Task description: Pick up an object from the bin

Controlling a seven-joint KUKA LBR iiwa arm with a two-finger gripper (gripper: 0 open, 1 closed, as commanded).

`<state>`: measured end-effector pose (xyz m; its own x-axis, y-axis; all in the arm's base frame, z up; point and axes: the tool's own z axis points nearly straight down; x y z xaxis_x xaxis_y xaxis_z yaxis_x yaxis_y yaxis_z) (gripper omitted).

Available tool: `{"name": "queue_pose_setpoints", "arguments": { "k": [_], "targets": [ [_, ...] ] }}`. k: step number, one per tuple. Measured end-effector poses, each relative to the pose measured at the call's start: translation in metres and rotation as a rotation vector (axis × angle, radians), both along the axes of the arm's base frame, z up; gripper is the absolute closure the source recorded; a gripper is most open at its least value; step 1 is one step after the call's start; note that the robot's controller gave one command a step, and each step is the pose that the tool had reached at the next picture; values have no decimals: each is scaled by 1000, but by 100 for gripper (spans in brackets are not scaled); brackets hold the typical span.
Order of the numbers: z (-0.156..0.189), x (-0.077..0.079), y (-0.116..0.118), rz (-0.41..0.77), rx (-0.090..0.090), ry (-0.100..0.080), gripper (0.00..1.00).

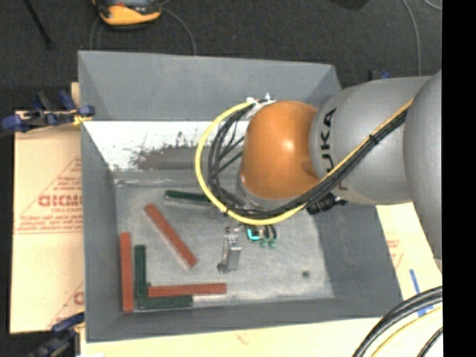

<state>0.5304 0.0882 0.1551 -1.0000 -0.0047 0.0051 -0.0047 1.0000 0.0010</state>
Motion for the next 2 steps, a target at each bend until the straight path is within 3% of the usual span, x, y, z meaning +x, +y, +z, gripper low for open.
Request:
{"name": "queue_pose_setpoints", "arguments": {
  "k": [1,2],
  "targets": [
    [4,2,0,-2,1,-7,0],
    [-35,-36,6,-45,1,-12,0]
  ]
}}
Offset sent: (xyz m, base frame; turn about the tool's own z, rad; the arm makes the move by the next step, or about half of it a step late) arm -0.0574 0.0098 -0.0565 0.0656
